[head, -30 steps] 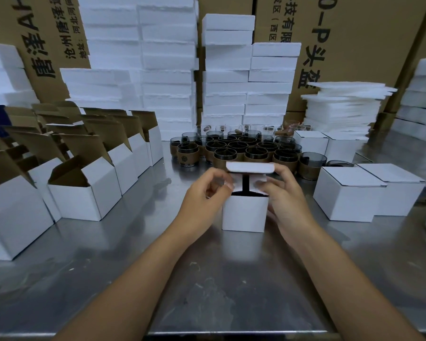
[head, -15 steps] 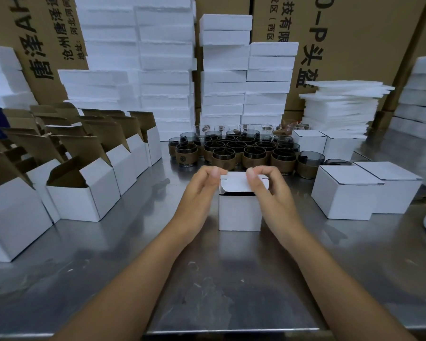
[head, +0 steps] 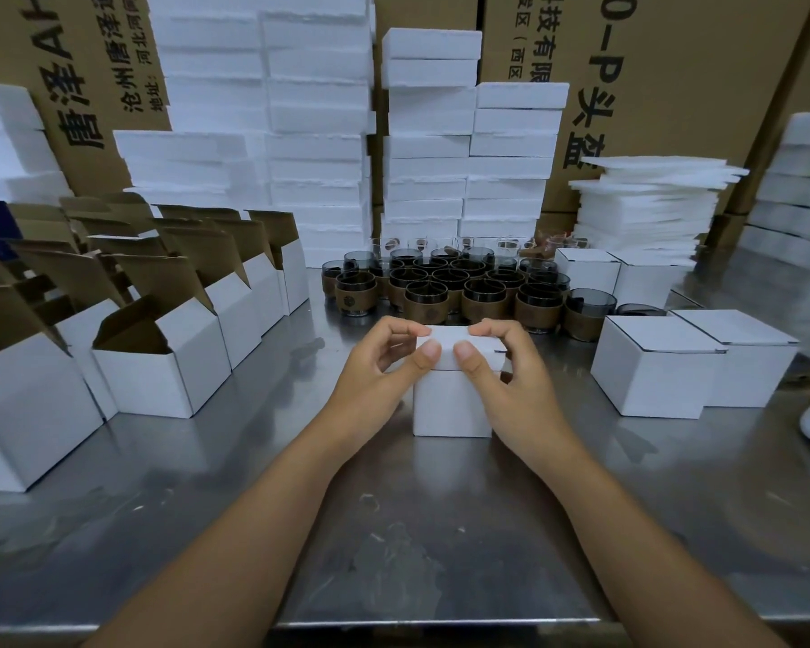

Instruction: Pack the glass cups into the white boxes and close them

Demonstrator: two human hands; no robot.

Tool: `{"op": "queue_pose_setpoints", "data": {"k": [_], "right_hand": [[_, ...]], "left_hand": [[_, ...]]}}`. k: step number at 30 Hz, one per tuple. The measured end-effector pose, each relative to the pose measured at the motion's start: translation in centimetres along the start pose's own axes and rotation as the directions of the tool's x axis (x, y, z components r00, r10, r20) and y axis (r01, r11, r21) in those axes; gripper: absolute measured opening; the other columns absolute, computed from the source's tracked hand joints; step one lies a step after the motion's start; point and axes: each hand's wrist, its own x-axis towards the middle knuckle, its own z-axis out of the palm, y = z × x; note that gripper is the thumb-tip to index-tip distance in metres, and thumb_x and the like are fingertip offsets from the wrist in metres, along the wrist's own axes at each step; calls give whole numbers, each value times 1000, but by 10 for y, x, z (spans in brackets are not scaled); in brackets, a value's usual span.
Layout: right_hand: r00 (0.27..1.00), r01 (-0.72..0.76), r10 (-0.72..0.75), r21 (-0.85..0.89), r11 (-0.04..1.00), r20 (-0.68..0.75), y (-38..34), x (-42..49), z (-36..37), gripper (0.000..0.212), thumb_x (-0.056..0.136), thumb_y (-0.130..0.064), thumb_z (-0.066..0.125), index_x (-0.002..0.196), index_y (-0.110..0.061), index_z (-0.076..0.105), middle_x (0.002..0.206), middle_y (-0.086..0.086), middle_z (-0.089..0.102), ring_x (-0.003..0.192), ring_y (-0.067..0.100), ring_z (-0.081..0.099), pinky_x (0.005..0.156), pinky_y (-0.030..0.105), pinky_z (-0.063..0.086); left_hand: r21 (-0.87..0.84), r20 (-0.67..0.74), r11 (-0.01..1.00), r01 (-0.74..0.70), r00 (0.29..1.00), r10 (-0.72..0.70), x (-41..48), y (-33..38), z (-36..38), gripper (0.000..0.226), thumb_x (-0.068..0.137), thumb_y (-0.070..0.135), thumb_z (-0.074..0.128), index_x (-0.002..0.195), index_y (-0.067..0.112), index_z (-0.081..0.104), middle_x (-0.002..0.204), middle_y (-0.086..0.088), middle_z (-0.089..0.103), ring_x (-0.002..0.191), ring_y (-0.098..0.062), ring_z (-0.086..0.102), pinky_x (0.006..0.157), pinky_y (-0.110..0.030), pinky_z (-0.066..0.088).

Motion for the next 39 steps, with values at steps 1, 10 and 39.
{"op": "queue_pose_setpoints", "data": {"k": [1, 10, 39], "right_hand": [[1000, -2, 2, -1, 1000, 1, 1, 0, 0, 17, 87, -33, 61, 100, -28, 53, 118, 1, 52, 107, 14, 53, 90, 42, 49], [992, -105, 114, 145, 984, -58, 2, 8, -2, 30, 97, -19, 42, 81, -29, 65, 106, -12, 60, 94, -5, 52, 85, 23, 41], [992, 123, -118, -316, 941, 34, 8, -8, 5, 52, 73, -42, 73, 117, -26, 51, 121, -14, 35, 110, -6, 39, 87, 3, 30]], "left_hand": [[-8, 8, 1000, 14, 1000, -14, 0, 0, 0, 37, 69, 49, 64, 97, 25, 60, 104, 8, 65, 102, -4, 61, 89, -24, 51], [-57, 81, 988, 141, 987, -136, 2, -1, -1, 19, 94, 28, 52, 110, 37, 55, 112, 15, 57, 91, 10, 58, 73, -9, 47], [-17, 41, 975, 221, 975, -220, -2, 0, 2, 70, 74, 57, 67, 131, 41, 28, 133, 18, 44, 116, 7, 44, 85, -17, 41]]}}
